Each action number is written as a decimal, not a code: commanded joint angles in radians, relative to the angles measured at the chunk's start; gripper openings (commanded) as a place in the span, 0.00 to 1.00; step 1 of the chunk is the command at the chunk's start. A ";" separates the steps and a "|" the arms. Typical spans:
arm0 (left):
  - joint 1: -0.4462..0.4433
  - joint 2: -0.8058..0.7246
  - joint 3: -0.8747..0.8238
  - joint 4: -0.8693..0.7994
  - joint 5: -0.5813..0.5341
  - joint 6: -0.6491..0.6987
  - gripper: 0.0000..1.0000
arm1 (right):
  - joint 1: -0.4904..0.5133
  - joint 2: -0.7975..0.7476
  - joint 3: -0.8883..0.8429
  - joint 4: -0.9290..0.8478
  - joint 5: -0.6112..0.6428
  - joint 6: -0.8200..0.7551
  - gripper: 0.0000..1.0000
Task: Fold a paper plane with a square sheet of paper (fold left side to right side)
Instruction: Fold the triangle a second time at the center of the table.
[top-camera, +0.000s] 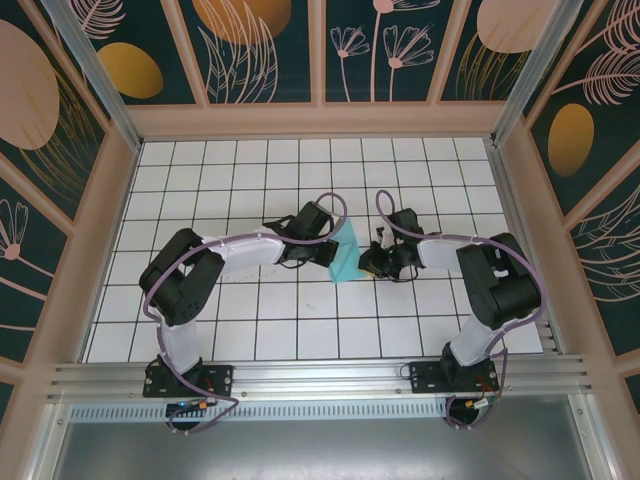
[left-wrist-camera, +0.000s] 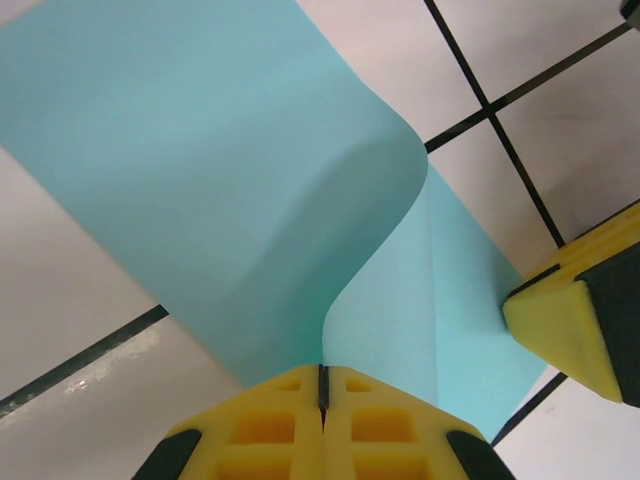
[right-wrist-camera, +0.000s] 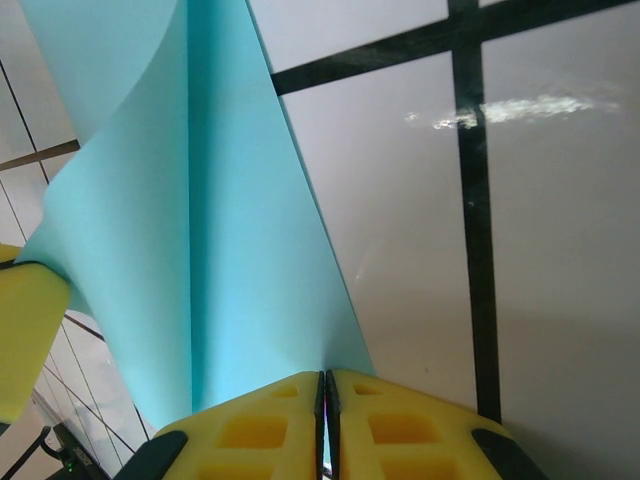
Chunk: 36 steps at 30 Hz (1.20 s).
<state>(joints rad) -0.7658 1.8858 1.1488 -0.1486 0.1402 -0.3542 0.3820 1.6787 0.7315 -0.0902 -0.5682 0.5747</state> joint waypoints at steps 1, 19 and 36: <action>0.008 0.028 0.038 -0.035 -0.030 0.029 0.06 | 0.013 0.029 0.009 -0.046 0.038 -0.021 0.14; 0.008 0.068 0.048 -0.048 -0.055 0.031 0.07 | 0.016 0.031 0.014 -0.051 0.042 -0.024 0.14; 0.008 0.100 0.054 -0.030 -0.044 0.029 0.08 | 0.017 0.034 0.026 -0.063 0.045 -0.030 0.15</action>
<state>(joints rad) -0.7647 1.9602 1.1790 -0.1688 0.0956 -0.3401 0.3882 1.6833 0.7441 -0.1055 -0.5636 0.5705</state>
